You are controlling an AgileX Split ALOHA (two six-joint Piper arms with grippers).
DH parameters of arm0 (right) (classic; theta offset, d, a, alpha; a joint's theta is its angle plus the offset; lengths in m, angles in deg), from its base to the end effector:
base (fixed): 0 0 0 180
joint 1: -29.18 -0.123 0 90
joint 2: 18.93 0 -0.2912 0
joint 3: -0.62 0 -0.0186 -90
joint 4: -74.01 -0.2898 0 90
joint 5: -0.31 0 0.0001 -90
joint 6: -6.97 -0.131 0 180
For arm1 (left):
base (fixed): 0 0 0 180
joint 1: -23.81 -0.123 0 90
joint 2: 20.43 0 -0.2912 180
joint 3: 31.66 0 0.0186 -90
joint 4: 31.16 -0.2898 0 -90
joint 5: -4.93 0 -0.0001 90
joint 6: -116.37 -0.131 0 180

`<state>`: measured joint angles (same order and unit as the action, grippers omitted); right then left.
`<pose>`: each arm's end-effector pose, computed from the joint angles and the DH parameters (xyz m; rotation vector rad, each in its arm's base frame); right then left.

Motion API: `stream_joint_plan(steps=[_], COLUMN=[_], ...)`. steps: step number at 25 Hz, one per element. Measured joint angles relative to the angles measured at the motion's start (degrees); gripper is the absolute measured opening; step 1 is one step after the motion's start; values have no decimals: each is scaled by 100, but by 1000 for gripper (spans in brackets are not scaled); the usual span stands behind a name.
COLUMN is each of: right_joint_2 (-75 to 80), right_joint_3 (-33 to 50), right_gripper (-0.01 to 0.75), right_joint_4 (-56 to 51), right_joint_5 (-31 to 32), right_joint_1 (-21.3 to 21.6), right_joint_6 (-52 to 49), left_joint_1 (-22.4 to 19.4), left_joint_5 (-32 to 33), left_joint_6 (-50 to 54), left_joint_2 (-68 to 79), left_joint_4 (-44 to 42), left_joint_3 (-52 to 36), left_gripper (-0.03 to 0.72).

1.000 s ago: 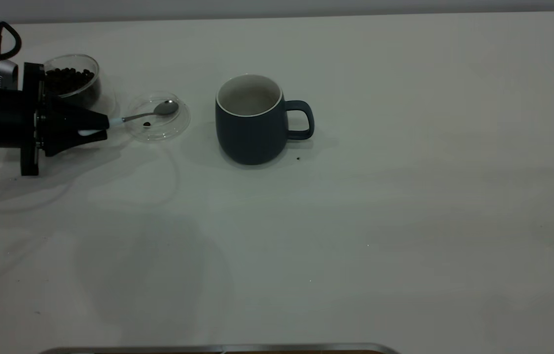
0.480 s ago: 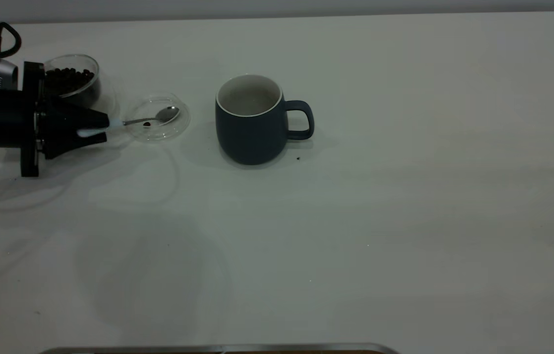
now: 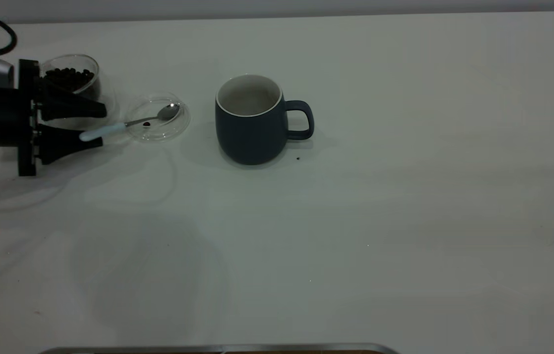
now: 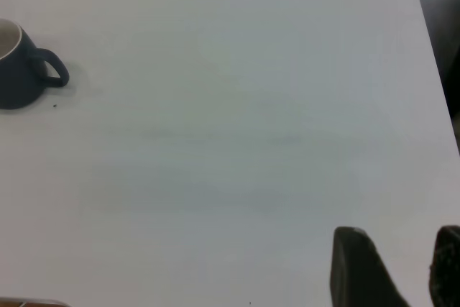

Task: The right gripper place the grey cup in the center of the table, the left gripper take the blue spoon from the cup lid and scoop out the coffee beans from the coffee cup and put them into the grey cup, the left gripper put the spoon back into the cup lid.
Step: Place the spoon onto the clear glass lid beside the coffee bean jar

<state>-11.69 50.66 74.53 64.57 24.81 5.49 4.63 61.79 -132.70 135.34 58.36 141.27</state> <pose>0.0564 0.0032 0.2634 -0.0528 2.1210 0.0496 0.4035 0.0242 -0.0975 -0.6659 2.4596 -1.3780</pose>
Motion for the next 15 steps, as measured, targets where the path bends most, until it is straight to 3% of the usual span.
stream_joint_plan(steps=[5,10,15], right_joint_2=[0,0,0], right_joint_3=[0,0,0], right_gripper=[281,281,281], right_joint_4=[0,0,0], right_joint_5=[0,0,0], right_joint_1=[0,0,0], right_joint_6=[0,0,0], left_joint_1=[-241,-246,-195], left_joint_5=[257,530,412], left_joint_6=[6,6,0], left_joint_2=[0,0,0], left_joint_4=[44,-1,4], left_joint_3=[0,0,0], left_gripper=[501,500,500])
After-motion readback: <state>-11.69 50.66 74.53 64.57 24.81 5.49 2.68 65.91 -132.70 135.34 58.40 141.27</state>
